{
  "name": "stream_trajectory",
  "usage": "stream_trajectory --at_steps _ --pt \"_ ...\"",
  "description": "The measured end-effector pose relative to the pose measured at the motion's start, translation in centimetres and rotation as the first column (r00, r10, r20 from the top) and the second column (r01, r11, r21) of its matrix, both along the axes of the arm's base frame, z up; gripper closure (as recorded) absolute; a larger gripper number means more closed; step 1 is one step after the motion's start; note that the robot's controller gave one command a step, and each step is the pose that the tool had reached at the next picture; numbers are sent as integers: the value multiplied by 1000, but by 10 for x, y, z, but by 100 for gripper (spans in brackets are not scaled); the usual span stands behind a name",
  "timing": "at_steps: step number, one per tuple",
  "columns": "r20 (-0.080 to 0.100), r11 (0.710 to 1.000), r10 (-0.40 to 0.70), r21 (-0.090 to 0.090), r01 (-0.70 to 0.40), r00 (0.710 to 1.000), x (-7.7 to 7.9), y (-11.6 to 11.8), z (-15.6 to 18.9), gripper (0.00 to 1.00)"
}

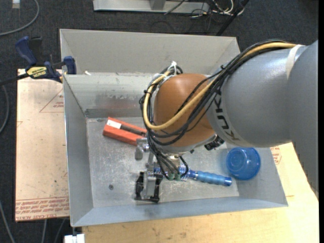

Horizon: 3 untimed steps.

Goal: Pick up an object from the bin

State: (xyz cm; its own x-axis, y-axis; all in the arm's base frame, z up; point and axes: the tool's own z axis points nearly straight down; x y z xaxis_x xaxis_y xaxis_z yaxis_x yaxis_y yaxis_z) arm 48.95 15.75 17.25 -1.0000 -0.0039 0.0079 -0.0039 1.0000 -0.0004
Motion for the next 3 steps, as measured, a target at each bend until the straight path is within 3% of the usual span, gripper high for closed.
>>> stream_trajectory --at_steps 1,2,3 --pt "7 1000 -4 1 4 1000 2 -1 4 0" --pt "13 995 99 4 -99 995 15 -7 -11 0" --pt "10 958 288 1 -288 958 24 -31 -54 0"
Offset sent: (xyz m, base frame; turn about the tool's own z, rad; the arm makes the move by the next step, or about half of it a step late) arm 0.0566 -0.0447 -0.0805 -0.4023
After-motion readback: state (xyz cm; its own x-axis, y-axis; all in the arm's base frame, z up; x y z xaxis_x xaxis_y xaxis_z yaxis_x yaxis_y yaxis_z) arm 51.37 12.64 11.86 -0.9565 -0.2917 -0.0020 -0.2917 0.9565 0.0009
